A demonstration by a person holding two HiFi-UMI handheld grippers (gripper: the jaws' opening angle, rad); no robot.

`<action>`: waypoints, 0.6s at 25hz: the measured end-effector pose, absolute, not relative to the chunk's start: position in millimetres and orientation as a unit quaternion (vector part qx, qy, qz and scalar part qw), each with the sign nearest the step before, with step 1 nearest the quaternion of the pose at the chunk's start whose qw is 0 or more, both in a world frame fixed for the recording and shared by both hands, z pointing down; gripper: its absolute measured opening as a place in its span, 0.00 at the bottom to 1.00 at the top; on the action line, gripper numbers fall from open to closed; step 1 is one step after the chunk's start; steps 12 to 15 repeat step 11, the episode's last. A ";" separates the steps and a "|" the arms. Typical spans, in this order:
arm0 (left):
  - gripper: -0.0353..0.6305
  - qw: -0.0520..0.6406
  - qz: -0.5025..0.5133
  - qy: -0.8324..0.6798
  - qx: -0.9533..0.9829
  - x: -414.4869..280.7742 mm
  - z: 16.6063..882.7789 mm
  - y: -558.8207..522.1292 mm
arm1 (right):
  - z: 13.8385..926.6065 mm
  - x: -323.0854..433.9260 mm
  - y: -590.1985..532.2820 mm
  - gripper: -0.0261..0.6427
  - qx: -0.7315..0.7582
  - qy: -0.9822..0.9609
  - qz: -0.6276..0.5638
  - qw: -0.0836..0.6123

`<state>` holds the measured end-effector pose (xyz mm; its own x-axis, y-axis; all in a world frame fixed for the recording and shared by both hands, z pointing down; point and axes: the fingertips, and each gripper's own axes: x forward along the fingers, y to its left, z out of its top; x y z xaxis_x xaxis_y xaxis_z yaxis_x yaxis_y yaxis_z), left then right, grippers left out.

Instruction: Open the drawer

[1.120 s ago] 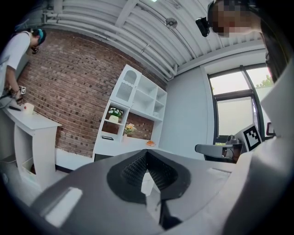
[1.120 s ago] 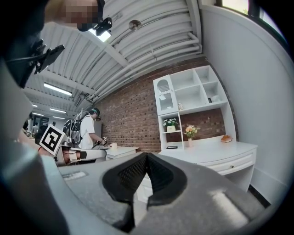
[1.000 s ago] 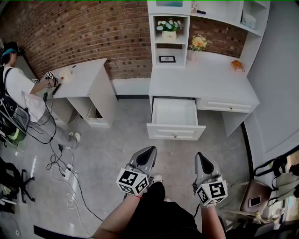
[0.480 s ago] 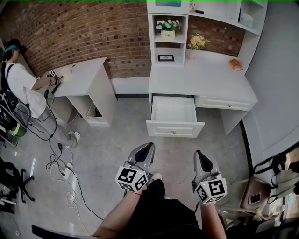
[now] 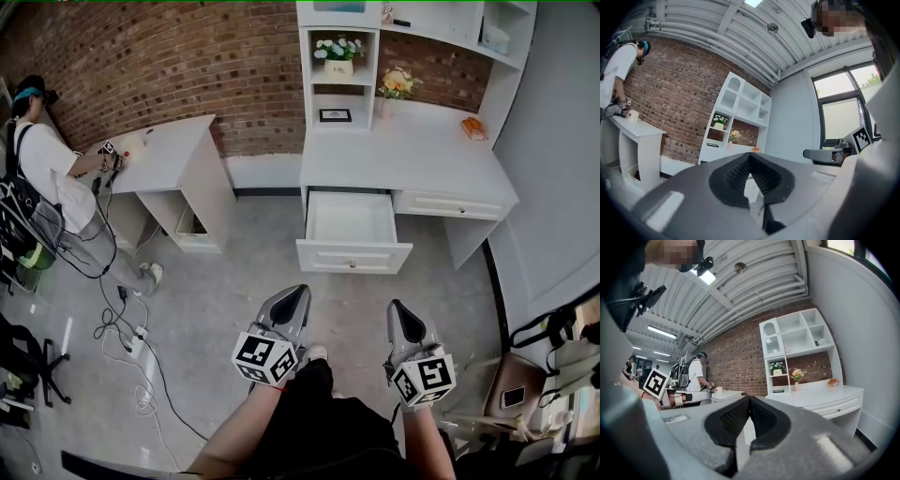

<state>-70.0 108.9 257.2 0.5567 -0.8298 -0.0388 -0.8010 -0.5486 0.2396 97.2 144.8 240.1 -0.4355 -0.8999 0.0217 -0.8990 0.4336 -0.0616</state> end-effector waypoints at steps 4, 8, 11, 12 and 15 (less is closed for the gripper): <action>0.06 0.099 -0.072 -0.465 0.877 -70.3 259.8 108.3 | 241.9 98.6 145.5 0.04 -0.533 0.845 -0.035 0.007; 0.06 0.100 -0.070 -0.465 0.877 -70.0 260.3 106.5 | 242.7 100.3 144.4 0.04 -0.534 0.844 -0.037 0.007; 0.06 0.099 -0.068 -0.465 0.877 -69.6 261.6 105.2 | 247.8 101.8 143.5 0.04 -0.534 0.844 -0.040 0.007; 0.06 0.099 -0.068 -0.465 0.877 -69.6 261.6 105.2 | 247.8 101.8 143.5 0.04 -0.534 0.844 -0.040 0.007; 0.06 0.099 -0.068 -0.465 0.877 -69.6 261.6 105.2 | 247.8 101.8 143.5 0.04 -0.534 0.844 -0.040 0.007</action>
